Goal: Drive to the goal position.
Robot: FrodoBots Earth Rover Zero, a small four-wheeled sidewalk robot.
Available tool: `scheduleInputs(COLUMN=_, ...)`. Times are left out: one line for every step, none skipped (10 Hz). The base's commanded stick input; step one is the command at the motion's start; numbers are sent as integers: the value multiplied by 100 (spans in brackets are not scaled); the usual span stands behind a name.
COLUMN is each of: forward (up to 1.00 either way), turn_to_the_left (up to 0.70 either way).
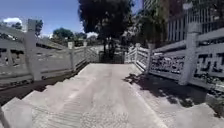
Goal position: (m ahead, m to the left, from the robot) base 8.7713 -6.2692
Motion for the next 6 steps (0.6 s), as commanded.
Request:
scheduleInputs(forward=45, turn_to_the_left=0)
scheduleInputs(forward=45, turn_to_the_left=0)
scheduleInputs(forward=45, turn_to_the_left=0)
scheduleInputs(forward=45, turn_to_the_left=0)
scheduleInputs(forward=45, turn_to_the_left=0)
scheduleInputs(forward=45, turn_to_the_left=0)
